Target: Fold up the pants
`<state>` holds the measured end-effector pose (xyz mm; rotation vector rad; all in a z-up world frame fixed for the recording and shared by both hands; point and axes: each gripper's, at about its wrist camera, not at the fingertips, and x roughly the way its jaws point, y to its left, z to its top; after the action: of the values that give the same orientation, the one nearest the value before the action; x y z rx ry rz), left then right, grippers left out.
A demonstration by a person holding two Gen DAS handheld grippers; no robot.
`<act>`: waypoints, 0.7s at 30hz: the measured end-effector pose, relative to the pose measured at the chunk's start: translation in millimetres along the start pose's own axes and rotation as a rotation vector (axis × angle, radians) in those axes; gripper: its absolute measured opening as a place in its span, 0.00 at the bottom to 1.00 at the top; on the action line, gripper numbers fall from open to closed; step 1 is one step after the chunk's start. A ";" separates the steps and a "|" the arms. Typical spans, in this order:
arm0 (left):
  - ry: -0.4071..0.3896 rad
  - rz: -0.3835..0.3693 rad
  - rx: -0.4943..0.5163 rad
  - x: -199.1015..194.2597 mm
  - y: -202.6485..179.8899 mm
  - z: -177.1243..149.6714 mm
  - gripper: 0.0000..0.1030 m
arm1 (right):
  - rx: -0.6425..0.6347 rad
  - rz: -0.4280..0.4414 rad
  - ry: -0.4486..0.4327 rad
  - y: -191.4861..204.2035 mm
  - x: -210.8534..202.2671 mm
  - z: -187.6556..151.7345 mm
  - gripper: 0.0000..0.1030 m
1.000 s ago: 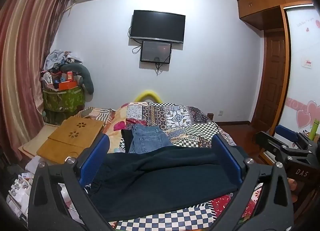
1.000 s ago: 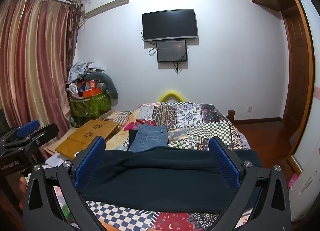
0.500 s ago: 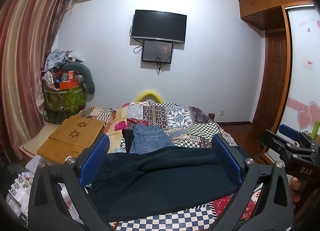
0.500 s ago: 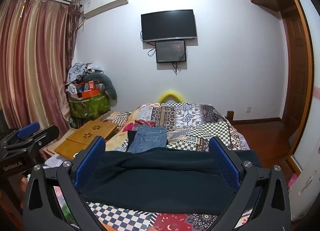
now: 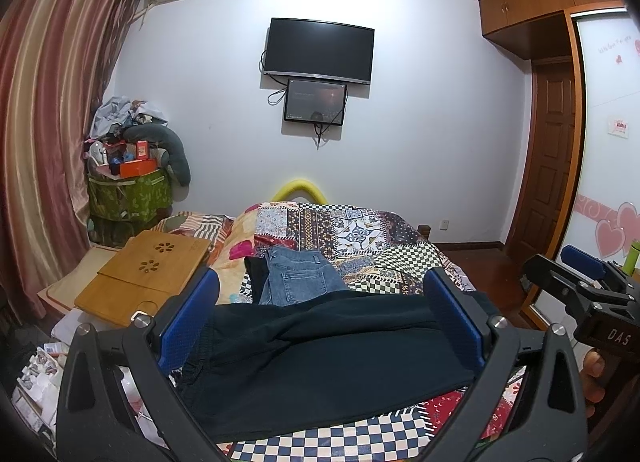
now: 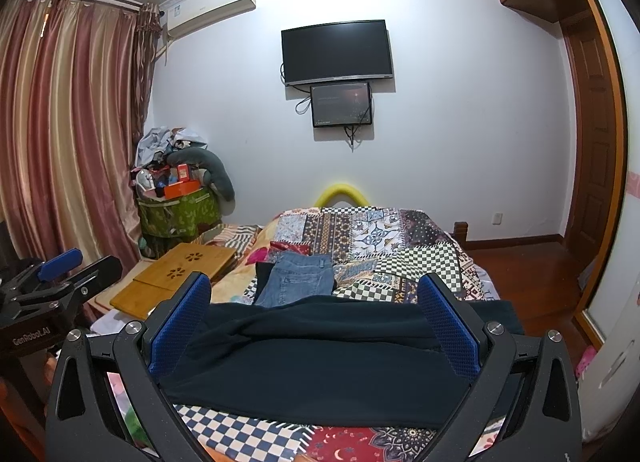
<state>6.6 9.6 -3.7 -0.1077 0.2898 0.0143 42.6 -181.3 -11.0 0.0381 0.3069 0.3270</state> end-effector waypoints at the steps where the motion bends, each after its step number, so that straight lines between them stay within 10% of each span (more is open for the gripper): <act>1: -0.001 0.000 0.000 -1.0 0.8 0.5 1.00 | 0.001 0.000 0.000 -0.1 -0.1 0.0 1.00; 21: -0.004 0.006 0.010 0.5 1.5 -1.0 1.00 | 0.009 0.000 0.000 -1.4 -0.9 0.4 1.00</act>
<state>6.7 11.0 -5.0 -0.0967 0.2860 0.0192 42.3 -182.9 -10.5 0.0467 0.3087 0.3261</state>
